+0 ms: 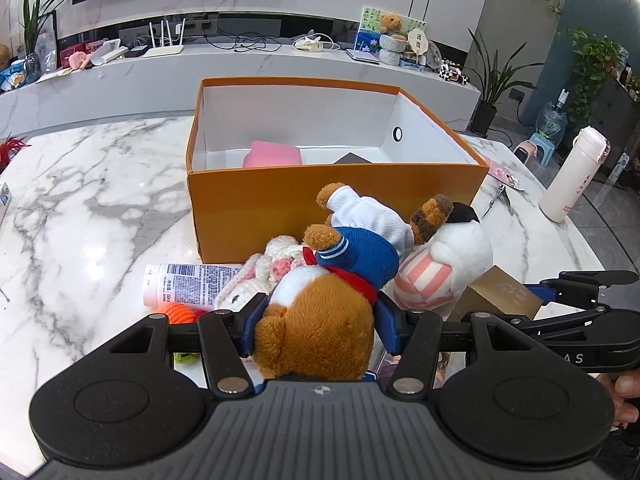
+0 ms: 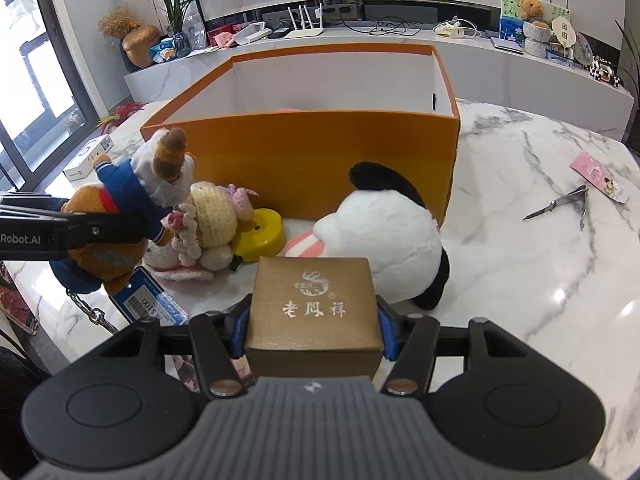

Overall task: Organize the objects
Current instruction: 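Lift the brown bear and gold box over the orange box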

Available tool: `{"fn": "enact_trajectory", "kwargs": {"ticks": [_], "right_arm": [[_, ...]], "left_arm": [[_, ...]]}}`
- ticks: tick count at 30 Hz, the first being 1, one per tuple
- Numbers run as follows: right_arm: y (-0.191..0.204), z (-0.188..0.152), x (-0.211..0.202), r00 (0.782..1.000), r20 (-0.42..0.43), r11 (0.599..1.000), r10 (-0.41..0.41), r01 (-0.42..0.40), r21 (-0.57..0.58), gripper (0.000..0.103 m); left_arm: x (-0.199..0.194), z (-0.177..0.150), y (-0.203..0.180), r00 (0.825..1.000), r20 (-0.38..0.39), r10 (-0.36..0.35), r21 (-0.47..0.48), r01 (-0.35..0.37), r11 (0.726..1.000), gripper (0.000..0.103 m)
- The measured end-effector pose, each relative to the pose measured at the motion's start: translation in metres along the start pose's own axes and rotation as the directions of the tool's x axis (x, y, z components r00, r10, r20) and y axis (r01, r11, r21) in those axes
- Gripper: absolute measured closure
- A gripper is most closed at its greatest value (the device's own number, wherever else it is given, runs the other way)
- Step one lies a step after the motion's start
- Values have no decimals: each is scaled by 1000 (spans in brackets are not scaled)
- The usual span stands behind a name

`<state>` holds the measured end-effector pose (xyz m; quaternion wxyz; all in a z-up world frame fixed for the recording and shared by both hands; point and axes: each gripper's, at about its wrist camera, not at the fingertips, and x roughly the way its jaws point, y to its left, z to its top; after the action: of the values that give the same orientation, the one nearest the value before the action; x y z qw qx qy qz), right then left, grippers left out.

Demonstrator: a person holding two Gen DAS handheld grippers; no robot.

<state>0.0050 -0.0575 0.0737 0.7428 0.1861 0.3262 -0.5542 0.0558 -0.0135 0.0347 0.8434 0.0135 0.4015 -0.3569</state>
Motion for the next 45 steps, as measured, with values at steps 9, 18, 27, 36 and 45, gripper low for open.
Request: {"fn": "enact_trajectory", "kwargs": {"ticks": [9,18,27,36,45], "right_arm": [[6,0,-6,1000,5,1000,-4,4,-15,42],[11,2,-18,1000,24,1000,-12,13,-27,42],[22,14,-41,997,79,998,-23,27,-51,42],[28,59,-71,980,197,998,-15,27,-59,42],[11,140,-65,953,293,996,-72,86,-35,42]], "left_arm": [[-5,0,0,1000,12,18,2,-18,1000,38],[-13,2,-6,999,37,36,10,-37,999,38],[-27,24,-21,993,108,52,45,-58,997,38],[-32,70,-16,984,170,59,34,-66,997,38],[-3,128,-7,973,220,74,-1,-76,997,38]]}}
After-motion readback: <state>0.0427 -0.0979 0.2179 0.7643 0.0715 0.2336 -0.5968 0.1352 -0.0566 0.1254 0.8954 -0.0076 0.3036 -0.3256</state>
